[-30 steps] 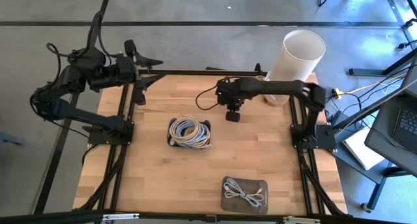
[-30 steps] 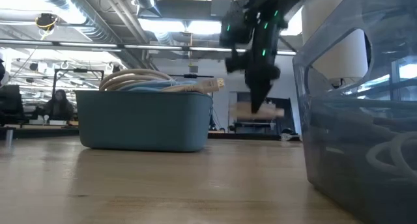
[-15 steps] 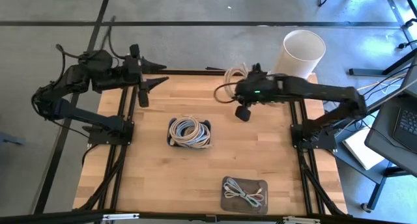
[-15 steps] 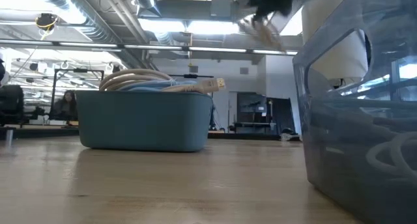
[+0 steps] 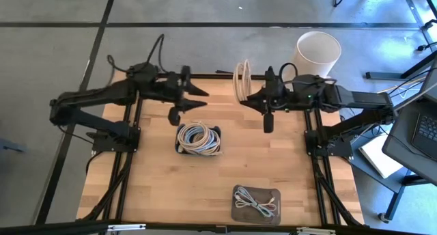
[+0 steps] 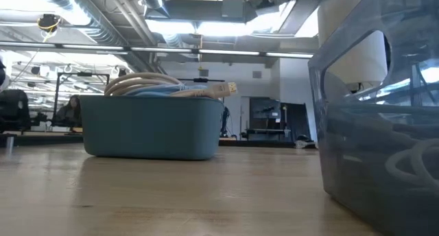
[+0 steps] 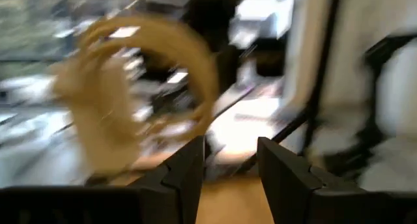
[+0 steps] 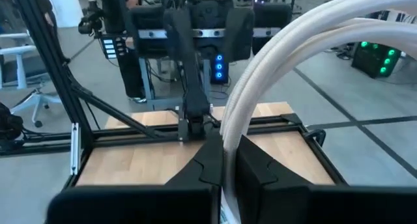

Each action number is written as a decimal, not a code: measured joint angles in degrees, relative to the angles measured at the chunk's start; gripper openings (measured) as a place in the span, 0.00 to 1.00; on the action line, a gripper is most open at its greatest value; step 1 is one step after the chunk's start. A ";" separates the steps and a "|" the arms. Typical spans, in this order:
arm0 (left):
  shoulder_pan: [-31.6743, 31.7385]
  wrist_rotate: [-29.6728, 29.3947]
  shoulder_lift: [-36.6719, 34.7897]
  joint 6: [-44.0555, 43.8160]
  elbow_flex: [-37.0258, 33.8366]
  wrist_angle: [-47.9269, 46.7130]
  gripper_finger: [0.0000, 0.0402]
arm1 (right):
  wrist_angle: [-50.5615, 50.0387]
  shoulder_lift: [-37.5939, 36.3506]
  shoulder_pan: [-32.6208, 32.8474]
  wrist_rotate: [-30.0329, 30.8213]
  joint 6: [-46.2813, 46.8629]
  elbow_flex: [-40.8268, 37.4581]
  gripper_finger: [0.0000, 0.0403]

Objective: Pick & Place USB Port
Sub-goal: Put the brown HDMI cable into the blue bin, then return to Home Position

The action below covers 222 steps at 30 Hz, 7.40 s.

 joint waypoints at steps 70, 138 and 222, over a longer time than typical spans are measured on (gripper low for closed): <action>6.34 31.12 17.97 -20.10 2.46 24.42 0.05 | -14.74 -2.06 -0.48 6.35 -0.57 0.00 0.69; -3.66 20.47 34.35 -1.81 2.46 -45.39 0.04 | -26.50 -3.46 -0.66 14.78 5.84 0.00 0.66; 1.72 7.57 33.10 -0.84 22.15 -68.16 0.61 | -27.41 -3.44 -0.48 12.70 7.35 0.00 0.66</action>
